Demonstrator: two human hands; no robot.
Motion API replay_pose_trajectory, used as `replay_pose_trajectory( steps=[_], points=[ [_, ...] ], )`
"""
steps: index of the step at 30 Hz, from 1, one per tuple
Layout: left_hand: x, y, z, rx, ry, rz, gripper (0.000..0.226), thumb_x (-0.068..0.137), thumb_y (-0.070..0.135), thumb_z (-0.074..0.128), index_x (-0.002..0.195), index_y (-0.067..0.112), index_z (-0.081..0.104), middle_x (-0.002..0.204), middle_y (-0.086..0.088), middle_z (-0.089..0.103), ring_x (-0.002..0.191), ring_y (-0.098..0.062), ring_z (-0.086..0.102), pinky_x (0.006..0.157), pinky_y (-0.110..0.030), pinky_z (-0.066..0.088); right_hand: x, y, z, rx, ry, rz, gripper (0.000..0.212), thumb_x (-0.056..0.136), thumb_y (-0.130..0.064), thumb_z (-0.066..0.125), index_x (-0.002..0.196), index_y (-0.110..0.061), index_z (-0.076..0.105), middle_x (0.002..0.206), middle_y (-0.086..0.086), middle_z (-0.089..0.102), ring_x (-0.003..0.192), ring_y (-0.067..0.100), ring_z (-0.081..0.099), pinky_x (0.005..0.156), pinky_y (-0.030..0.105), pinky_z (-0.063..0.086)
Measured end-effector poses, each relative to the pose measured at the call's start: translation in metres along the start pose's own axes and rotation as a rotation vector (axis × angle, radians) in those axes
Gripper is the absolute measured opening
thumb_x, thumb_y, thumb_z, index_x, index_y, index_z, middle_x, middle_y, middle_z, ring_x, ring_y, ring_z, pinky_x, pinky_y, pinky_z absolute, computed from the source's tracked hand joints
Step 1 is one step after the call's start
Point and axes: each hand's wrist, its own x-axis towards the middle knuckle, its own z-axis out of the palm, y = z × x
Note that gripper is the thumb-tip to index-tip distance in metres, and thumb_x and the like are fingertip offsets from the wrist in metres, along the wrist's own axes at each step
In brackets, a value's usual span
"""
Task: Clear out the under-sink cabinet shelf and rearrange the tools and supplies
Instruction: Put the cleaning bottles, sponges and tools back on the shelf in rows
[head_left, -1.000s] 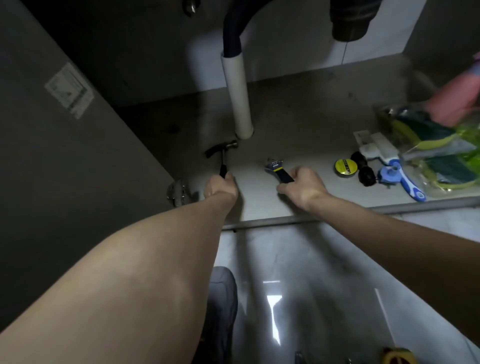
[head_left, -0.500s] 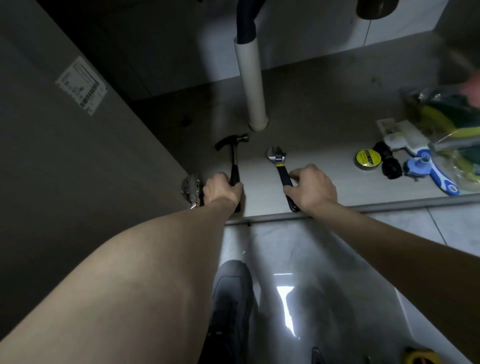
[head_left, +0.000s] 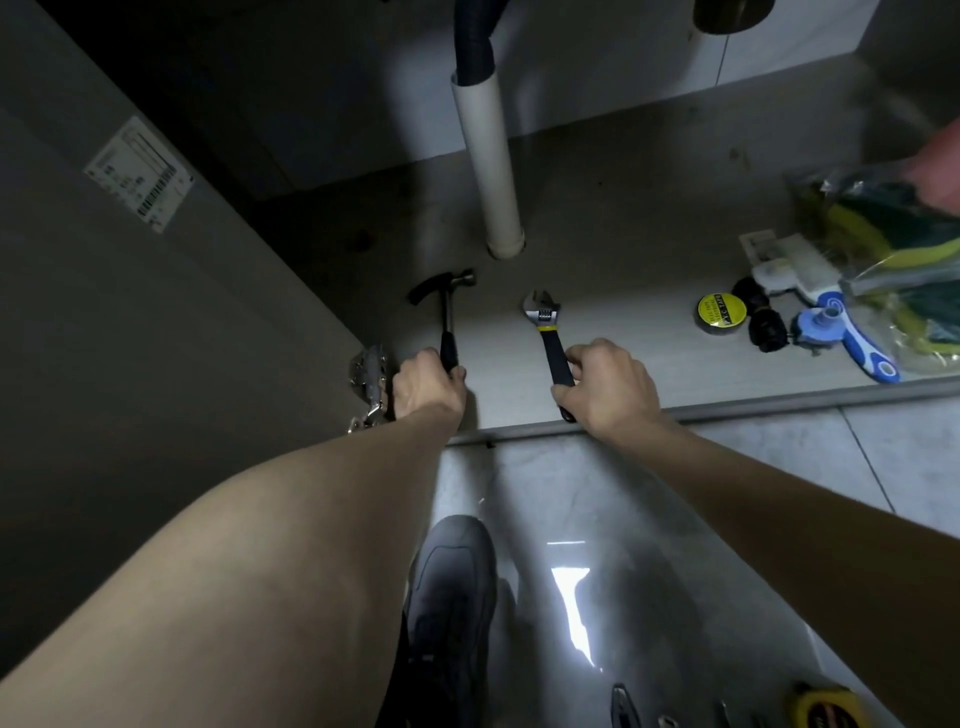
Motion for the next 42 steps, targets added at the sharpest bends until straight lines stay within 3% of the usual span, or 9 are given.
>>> replay_pose_trajectory(
  steps=[4, 8, 14, 23, 28, 32, 37, 42],
  points=[
    [0.005, -0.002, -0.004, -0.078, -0.003, 0.019, 0.027, 0.094, 0.031, 0.064, 0.103, 0.005, 0.070, 0.108, -0.023, 0.068, 0.107, -0.041, 0.062, 0.083, -0.038, 0.048, -0.002, -0.002, 0.003, -0.002, -0.006, -0.004, 0.006, 0.083, -0.021, 0.067, 0.084, -0.018, 0.062, 0.095, 0.006, 0.056, 0.082, 0.034, 0.060, 0.068, 0.036, 0.050],
    [-0.006, -0.007, 0.000, -0.235, -0.004, 0.002, 0.025, 0.098, 0.025, 0.059, 0.107, 0.005, 0.070, 0.111, -0.022, 0.066, 0.108, -0.037, 0.061, 0.084, -0.037, 0.046, 0.004, -0.009, 0.008, 0.036, -0.024, -0.005, 0.021, 0.082, -0.023, 0.070, 0.070, -0.020, 0.053, 0.089, 0.007, 0.056, 0.078, 0.033, 0.059, 0.063, 0.033, 0.042],
    [-0.035, -0.016, 0.014, -0.224, 0.108, 0.001, 0.023, 0.102, 0.015, 0.048, 0.114, 0.005, 0.064, 0.121, -0.016, 0.053, 0.110, -0.034, 0.056, 0.091, -0.036, 0.039, 0.021, -0.039, 0.024, 0.088, -0.058, -0.050, 0.020, 0.081, -0.031, 0.076, 0.080, -0.014, 0.065, 0.089, 0.007, 0.064, 0.082, 0.032, 0.064, 0.069, 0.036, 0.052],
    [-0.032, -0.023, 0.017, -0.229, 0.128, 0.029, 0.021, 0.101, 0.013, 0.050, 0.112, 0.002, 0.064, 0.118, -0.016, 0.053, 0.108, -0.034, 0.055, 0.088, -0.036, 0.038, 0.032, -0.080, 0.057, 0.094, -0.034, -0.082, 0.026, 0.083, -0.036, 0.077, 0.089, -0.012, 0.068, 0.093, 0.010, 0.065, 0.089, 0.036, 0.065, 0.079, 0.041, 0.055],
    [-0.030, -0.022, 0.016, -0.229, 0.118, 0.021, 0.021, 0.100, 0.011, 0.049, 0.110, 0.003, 0.064, 0.119, -0.017, 0.053, 0.109, -0.034, 0.055, 0.088, -0.038, 0.039, 0.035, -0.082, 0.062, 0.094, -0.013, -0.079, 0.026, 0.083, -0.036, 0.078, 0.087, -0.012, 0.068, 0.092, 0.009, 0.065, 0.087, 0.034, 0.065, 0.078, 0.040, 0.055],
    [-0.031, -0.019, 0.013, -0.223, 0.104, -0.003, 0.025, 0.101, 0.011, 0.047, 0.118, 0.003, 0.063, 0.124, -0.017, 0.052, 0.115, -0.034, 0.053, 0.093, -0.037, 0.038, 0.028, -0.076, 0.060, 0.182, -0.029, -0.065, 0.021, 0.084, -0.037, 0.077, 0.084, -0.017, 0.068, 0.087, 0.005, 0.067, 0.085, 0.030, 0.065, 0.075, 0.038, 0.054],
    [-0.058, 0.000, 0.008, -0.338, 0.092, -0.124, 0.034, 0.096, 0.007, 0.048, 0.129, 0.004, 0.056, 0.133, -0.016, 0.046, 0.126, -0.033, 0.044, 0.101, -0.039, 0.037, -0.007, -0.040, 0.042, 0.200, 0.035, -0.061, 0.021, 0.088, -0.028, 0.068, 0.104, -0.015, 0.073, 0.093, 0.000, 0.072, 0.099, 0.029, 0.065, 0.086, 0.036, 0.054],
    [-0.130, 0.002, 0.019, -0.354, 0.121, 0.046, 0.036, 0.090, 0.004, 0.049, 0.125, 0.006, 0.056, 0.131, -0.011, 0.046, 0.125, -0.027, 0.039, 0.099, -0.034, 0.036, -0.072, 0.021, 0.003, 0.051, 0.092, -0.111, 0.018, 0.091, -0.024, 0.056, 0.096, -0.019, 0.072, 0.092, 0.006, 0.073, 0.094, 0.035, 0.065, 0.074, 0.039, 0.052]
  ],
)
